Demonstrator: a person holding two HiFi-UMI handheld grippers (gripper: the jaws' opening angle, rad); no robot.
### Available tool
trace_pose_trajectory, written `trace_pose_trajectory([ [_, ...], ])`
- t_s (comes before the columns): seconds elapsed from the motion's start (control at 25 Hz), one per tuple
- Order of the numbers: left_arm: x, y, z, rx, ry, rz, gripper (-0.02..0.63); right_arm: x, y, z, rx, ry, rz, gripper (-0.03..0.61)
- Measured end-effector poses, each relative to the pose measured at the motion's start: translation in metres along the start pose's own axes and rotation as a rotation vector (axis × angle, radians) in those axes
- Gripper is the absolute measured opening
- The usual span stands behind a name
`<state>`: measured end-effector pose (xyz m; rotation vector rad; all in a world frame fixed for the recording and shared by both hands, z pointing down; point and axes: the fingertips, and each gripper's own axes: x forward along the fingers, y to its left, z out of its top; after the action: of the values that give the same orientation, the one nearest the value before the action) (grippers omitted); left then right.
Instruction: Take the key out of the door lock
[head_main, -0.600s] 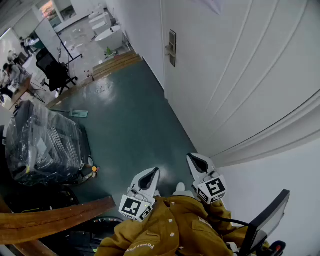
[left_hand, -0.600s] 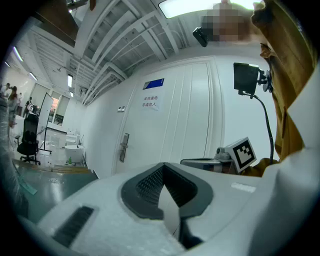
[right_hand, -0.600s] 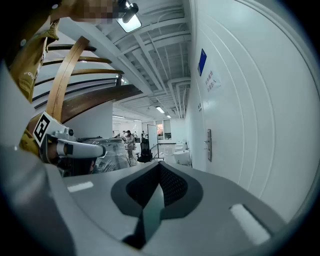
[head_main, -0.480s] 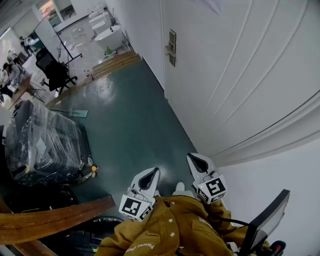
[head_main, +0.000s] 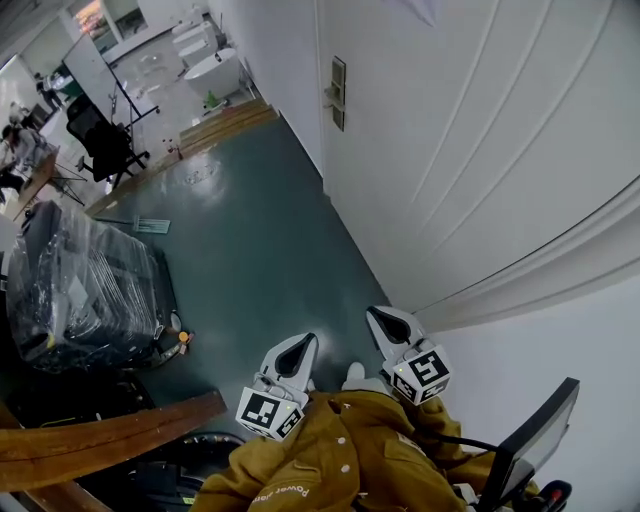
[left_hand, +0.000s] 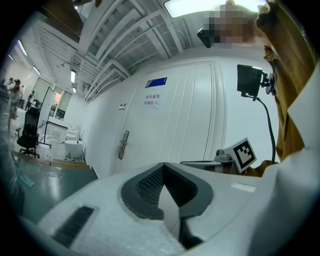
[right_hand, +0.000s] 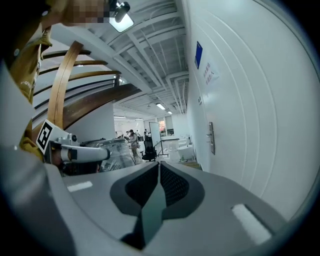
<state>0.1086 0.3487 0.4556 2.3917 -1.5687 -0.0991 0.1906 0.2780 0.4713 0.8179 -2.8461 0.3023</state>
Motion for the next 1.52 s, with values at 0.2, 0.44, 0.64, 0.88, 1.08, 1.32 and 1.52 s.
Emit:
trace_pose_trajectory([
  [0.2, 0.017, -0.004, 0.002, -0.026, -0.006, 0.003, -0.005, -0.009, -0.016, 0.003, -0.028, -0.005, -0.011, 0.049],
  [0.44, 0.031, 0.014, -0.002, -0.063, -0.011, 0.064, -0.005, -0.004, -0.052, -0.001, -0.033, -0.006, -0.058, 0.006],
  [0.64, 0.057, 0.054, -0.005, -0.095, 0.021, 0.077, -0.005, 0.038, -0.074, 0.000, -0.048, 0.038, -0.050, 0.006],
  [0.88, 0.104, 0.158, 0.026, -0.103, -0.001, 0.052, -0.005, 0.145, -0.105, 0.024, -0.042, 0.043, -0.087, 0.006],
  [1.08, 0.141, 0.236, 0.070, -0.087, -0.007, -0.009, -0.005, 0.217, -0.127, 0.070, -0.050, -0.004, -0.154, 0.006],
  [1.32, 0.197, 0.289, 0.098, -0.093, -0.012, -0.078, -0.005, 0.276, -0.167, 0.095, -0.049, -0.005, -0.218, 0.006],
  [1.52, 0.250, 0.318, 0.114, -0.084, -0.011, -0.110, -0.005, 0.325, -0.218, 0.107, -0.078, 0.008, -0.264, 0.006],
])
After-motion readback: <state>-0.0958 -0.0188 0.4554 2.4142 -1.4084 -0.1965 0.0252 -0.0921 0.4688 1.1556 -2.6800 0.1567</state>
